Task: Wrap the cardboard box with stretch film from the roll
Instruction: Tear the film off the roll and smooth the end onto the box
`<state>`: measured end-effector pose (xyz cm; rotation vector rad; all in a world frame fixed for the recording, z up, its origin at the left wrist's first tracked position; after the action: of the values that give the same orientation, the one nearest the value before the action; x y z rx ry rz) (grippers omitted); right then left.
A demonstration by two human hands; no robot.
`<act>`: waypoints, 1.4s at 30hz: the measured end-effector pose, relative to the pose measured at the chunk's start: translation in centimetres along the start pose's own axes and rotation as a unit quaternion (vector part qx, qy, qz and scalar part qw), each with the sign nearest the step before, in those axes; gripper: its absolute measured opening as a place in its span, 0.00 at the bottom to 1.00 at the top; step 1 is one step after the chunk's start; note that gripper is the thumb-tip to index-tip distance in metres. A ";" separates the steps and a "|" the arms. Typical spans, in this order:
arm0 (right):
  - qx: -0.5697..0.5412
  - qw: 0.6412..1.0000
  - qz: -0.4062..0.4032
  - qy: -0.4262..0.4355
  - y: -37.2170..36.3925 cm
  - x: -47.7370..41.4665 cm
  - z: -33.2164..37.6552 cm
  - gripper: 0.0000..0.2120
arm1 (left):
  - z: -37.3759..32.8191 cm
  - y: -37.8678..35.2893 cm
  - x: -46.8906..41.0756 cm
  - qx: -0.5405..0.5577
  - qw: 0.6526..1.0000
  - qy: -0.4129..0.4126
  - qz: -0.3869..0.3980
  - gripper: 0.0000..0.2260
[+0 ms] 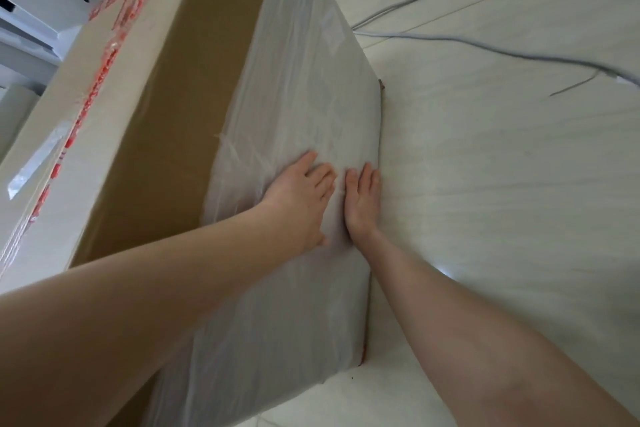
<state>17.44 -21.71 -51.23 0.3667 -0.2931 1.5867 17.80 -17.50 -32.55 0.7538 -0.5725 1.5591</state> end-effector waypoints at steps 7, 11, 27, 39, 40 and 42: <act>-0.007 1.000 0.012 -0.024 2.2 -0.2 1.6 0.29 | 0.9 1.0 0.5 0.015 0.999 0.032 -0.009 0.35; -0.047 0.997 -0.054 0.040 3.7 2.3 4.1 0.28 | 2.4 2.2 1.4 0.022 0.998 0.058 -0.029 0.36; -0.065 0.997 0.017 0.045 -0.5 5.9 5.3 0.27 | 3.1 0.2 2.5 -0.029 0.998 0.055 -0.020 0.36; -0.083 0.990 -0.004 0.112 2.2 8.7 9.1 0.25 | 5.7 2.0 5.3 0.016 0.995 0.093 -0.038 0.34; -0.074 0.990 0.016 0.115 1.7 9.2 9.4 0.26 | 5.6 1.8 5.5 0.009 0.995 0.092 -0.029 0.34; -0.060 0.990 0.041 0.118 0.7 9.7 9.7 0.26 | 5.6 1.3 5.6 -0.007 0.995 0.094 -0.017 0.35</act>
<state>16.98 -16.81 -38.39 0.0730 -0.2213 1.6665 17.06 -18.05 -24.56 0.5948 -0.4288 1.5739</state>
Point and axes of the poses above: each hand's wrist, its own x-axis away from the middle knuckle, its own y-axis out of the back of the hand, z = x × y, the point moved 4 cm from there along -x, towards the middle knuckle, and after that the axes turned 1 degree about z, right-handed, at the moved point
